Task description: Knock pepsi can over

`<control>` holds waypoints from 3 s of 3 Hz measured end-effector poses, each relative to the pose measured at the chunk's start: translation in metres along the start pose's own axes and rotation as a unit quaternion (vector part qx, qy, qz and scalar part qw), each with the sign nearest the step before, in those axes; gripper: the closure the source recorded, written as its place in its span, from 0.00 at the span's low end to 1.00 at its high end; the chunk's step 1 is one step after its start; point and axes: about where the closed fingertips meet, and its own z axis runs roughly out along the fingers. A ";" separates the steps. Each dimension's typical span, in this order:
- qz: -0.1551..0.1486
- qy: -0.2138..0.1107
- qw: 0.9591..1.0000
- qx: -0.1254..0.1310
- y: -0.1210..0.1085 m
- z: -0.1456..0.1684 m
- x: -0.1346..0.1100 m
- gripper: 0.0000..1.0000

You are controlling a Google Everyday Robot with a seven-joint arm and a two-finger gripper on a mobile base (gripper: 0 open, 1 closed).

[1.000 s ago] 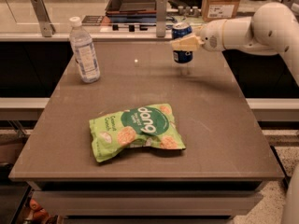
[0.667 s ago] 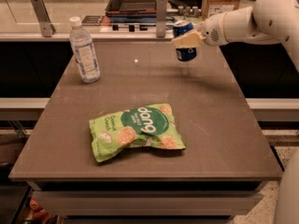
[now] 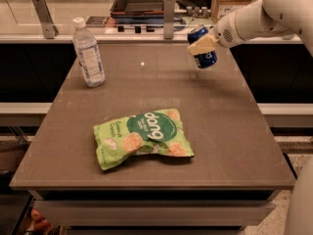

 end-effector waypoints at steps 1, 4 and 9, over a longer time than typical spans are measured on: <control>-0.006 0.053 0.998 0.019 -0.004 0.001 0.016 1.00; -0.084 0.261 0.961 0.029 0.007 0.036 0.055 1.00; -0.099 0.294 0.951 0.009 0.018 0.055 0.064 0.59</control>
Offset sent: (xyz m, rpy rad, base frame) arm -0.0053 -0.0256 -0.0430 -0.3769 0.1485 -0.0705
